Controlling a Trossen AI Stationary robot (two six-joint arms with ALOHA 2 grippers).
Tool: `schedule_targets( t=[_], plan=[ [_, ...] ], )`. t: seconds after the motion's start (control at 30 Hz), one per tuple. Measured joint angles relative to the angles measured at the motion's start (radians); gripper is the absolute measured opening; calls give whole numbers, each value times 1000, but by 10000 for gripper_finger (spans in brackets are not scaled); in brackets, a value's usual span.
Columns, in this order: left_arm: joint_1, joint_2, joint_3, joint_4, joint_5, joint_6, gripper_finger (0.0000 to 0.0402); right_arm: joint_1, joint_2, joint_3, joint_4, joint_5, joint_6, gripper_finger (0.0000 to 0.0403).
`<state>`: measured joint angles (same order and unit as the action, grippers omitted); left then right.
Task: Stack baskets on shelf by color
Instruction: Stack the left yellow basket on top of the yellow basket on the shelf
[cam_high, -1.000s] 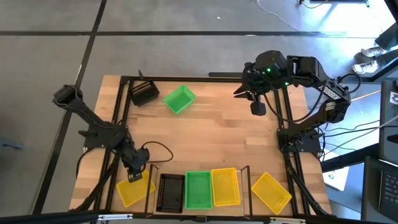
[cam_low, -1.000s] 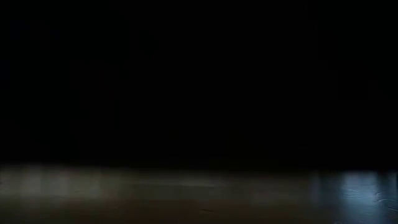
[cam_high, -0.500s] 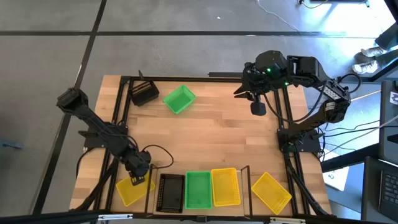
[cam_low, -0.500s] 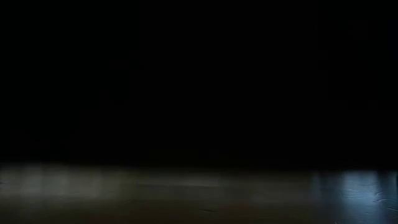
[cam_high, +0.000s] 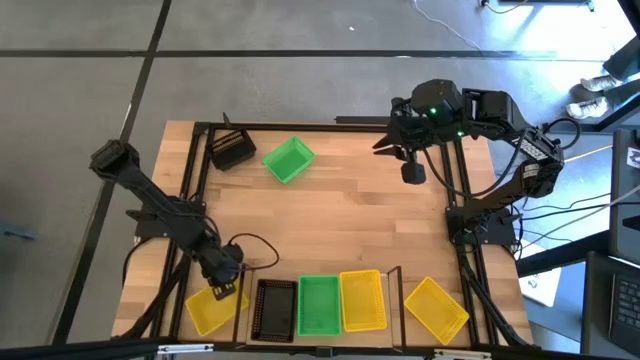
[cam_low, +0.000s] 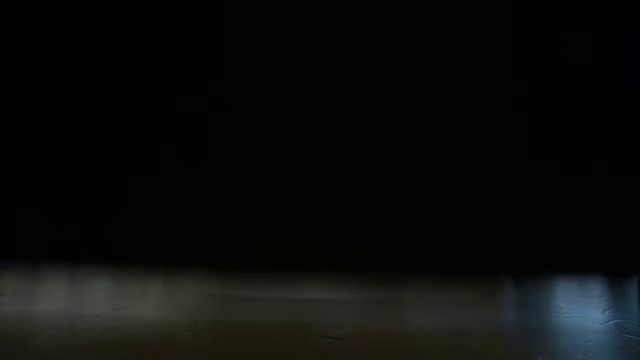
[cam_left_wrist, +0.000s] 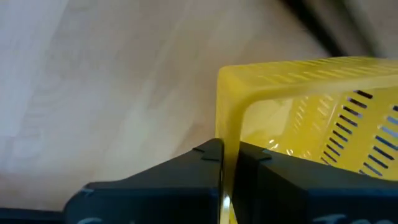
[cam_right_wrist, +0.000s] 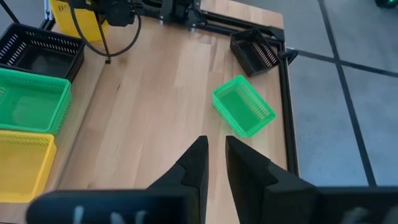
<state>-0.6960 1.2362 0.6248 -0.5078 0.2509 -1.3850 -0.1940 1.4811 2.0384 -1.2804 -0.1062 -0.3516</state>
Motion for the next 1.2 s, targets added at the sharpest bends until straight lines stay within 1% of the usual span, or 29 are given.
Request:
schedule_targets(
  t=[0.07,0.13,0.23,0.47,0.57,0.67,0.83,0.97,1.2],
  plan=[
    [4,-26,27,-18,-32,-17,1,0,0,0,7,0,-1,55],
    [13,-51,62,-73,-70,-23,0,0,0,0,9,0,-3,55],
    [28,-86,139,-230,-120,-23,0,0,0,0,14,1,-28,55],
    [68,-117,349,-691,-271,-25,0,0,0,0,23,1,-49,55],
    [91,-117,433,-854,-372,-27,0,0,0,0,39,2,-50,55],
    [121,-117,491,-959,-483,-24,0,0,0,0,48,29,-51,55],
    [185,-117,528,-1061,-650,-15,0,0,0,0,52,87,-51,55],
    [244,-117,529,-1061,-793,31,0,0,10,-1,68,98,-49,55],
    [357,-117,529,-1034,-995,116,0,0,39,-1,134,98,-50,55]
  ],
)
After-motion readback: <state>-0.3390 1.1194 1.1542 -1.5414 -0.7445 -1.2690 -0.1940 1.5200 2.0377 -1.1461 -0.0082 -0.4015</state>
